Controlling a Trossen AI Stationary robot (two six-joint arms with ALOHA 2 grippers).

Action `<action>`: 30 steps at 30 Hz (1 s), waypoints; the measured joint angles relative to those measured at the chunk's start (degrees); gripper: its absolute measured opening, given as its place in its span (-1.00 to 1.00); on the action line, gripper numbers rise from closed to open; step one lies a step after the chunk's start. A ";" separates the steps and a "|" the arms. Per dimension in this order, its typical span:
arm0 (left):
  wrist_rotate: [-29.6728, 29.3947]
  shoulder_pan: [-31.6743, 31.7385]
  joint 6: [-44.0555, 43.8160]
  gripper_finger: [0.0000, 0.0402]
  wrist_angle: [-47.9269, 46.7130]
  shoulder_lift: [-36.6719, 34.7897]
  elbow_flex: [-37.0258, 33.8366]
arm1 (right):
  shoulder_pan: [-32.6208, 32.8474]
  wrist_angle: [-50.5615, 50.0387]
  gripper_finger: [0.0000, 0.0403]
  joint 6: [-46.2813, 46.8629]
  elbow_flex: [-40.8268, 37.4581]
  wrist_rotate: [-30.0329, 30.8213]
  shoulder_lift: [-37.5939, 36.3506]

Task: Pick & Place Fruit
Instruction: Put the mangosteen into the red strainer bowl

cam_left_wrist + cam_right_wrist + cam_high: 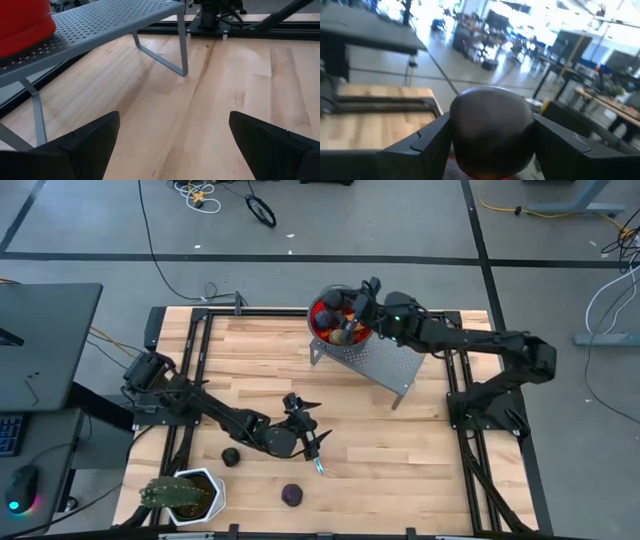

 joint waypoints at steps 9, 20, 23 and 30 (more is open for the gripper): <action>2.21 3.53 0.21 0.93 0.16 0.00 0.00 | -5.37 7.16 0.24 0.46 -0.02 0.35 6.20; 4.53 5.08 2.55 0.93 0.17 0.00 0.00 | -7.22 5.10 0.27 3.41 -0.02 -3.10 8.68; 4.53 5.48 2.75 0.93 0.17 0.00 0.00 | -7.20 4.33 0.28 3.38 -0.02 -3.10 8.68; 6.23 6.08 2.87 0.93 0.18 0.00 0.00 | -7.16 2.51 0.29 3.45 0.02 -3.10 8.60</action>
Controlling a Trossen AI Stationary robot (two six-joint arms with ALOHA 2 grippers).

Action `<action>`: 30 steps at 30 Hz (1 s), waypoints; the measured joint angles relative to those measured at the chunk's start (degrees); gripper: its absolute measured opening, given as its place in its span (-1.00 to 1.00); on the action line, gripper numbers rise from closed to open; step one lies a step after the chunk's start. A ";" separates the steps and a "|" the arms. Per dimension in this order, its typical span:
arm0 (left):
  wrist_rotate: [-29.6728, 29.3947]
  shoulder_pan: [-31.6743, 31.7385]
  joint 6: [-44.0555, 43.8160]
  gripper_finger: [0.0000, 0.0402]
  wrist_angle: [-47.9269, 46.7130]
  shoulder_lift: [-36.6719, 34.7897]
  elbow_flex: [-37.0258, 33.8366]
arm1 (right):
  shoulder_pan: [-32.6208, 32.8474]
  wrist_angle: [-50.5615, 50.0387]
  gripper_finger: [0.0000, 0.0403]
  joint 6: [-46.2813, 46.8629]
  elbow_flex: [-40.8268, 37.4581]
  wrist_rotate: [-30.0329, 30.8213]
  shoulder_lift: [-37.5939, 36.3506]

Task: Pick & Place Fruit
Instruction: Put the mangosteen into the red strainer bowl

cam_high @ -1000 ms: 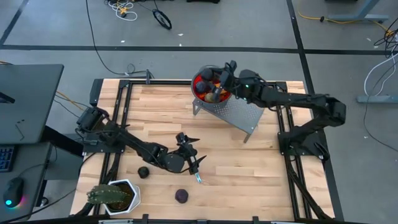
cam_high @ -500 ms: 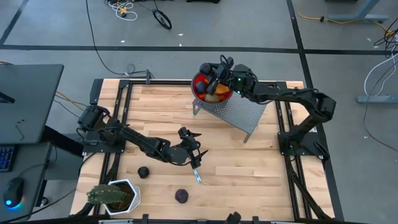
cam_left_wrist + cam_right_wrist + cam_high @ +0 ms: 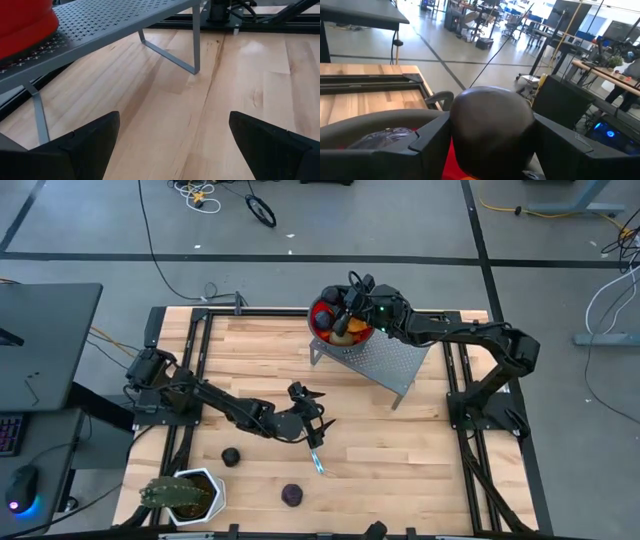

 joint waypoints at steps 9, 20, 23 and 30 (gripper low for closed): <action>0.88 0.00 1.07 0.93 0.00 0.00 0.00 | 0.11 -0.87 0.29 -0.07 0.00 0.04 -0.68; 1.09 0.00 1.05 0.93 0.26 0.00 0.00 | 0.37 -4.43 0.29 -1.14 -0.09 0.00 -4.13; 1.07 0.00 1.03 0.93 0.36 0.00 0.00 | 0.63 -4.69 0.29 -1.56 -0.09 -0.02 -4.44; 1.09 0.00 1.01 0.93 0.37 0.00 0.00 | 1.27 -8.04 0.29 -1.64 -0.09 -0.09 -4.48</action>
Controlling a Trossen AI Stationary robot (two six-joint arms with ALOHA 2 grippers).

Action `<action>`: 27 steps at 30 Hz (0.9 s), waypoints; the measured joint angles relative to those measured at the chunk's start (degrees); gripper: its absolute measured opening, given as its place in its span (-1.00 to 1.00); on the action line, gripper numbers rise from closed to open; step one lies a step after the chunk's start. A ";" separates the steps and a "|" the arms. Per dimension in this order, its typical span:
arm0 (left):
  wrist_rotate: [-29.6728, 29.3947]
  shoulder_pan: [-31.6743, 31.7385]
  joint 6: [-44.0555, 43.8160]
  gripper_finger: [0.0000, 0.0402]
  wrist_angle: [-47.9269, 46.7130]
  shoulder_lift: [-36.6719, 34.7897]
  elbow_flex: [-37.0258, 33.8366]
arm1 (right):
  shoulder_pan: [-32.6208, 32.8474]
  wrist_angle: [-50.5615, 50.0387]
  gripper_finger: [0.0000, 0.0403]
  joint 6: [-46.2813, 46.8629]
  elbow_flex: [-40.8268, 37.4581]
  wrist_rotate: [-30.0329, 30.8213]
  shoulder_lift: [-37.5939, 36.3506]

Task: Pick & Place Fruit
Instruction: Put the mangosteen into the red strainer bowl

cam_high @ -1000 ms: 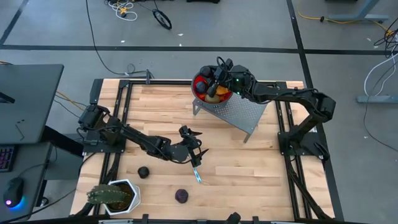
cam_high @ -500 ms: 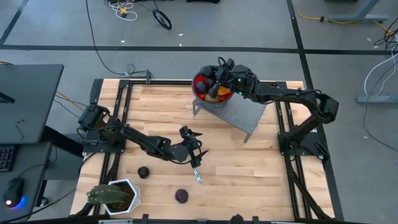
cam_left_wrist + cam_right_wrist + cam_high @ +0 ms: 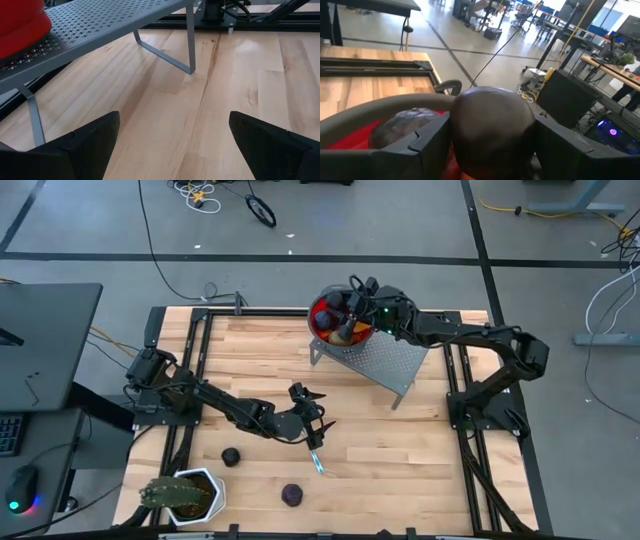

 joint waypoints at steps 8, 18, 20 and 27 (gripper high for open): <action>0.00 0.00 -0.01 0.93 -0.02 0.00 0.00 | 1.11 -1.16 0.29 -1.57 0.00 -0.10 0.00; 0.23 0.00 -0.02 0.93 -0.07 0.00 0.00 | 1.53 -3.30 0.29 -2.47 0.02 0.54 -1.01; 0.22 0.00 -0.04 0.93 -0.07 0.00 0.00 | 1.53 -3.74 0.30 -2.49 0.00 0.52 -1.85; 0.23 0.00 -0.04 0.93 -0.03 0.00 0.00 | 1.55 -6.29 0.49 -2.11 0.01 0.52 -4.09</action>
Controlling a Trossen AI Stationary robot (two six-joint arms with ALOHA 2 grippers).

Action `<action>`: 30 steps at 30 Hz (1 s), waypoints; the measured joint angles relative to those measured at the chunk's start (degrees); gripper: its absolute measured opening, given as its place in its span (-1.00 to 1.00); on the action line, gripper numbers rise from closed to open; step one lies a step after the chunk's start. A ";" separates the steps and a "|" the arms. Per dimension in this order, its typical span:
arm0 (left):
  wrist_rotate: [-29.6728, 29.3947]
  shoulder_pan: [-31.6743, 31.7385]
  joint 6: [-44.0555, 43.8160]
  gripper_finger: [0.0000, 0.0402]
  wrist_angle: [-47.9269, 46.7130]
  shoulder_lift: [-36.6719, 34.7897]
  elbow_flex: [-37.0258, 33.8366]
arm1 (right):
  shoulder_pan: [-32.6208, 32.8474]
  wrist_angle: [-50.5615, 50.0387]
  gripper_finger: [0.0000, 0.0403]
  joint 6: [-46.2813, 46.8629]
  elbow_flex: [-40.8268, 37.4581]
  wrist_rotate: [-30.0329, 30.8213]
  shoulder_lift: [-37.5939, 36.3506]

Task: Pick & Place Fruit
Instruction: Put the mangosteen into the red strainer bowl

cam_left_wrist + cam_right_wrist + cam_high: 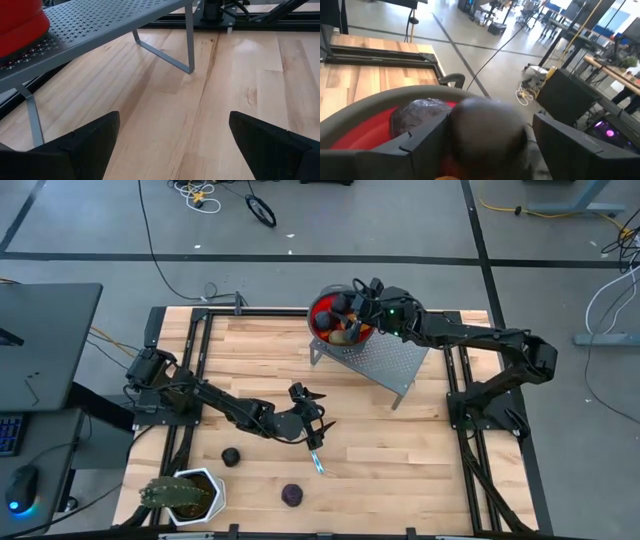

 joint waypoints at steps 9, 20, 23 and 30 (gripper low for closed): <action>0.20 0.00 -0.44 0.93 0.01 0.00 0.00 | 0.01 -0.79 0.58 0.71 0.01 0.03 0.07; 0.18 0.00 -0.11 0.93 -0.21 0.00 -0.02 | 0.30 0.47 0.58 1.60 0.01 0.99 -2.38; 0.16 0.00 -0.05 0.93 -0.18 0.00 -0.02 | 0.62 0.45 0.58 1.57 0.01 6.50 -3.36; 0.16 0.00 -0.29 0.93 -0.06 0.00 -0.02 | 0.25 0.91 0.58 1.37 0.01 12.44 -3.31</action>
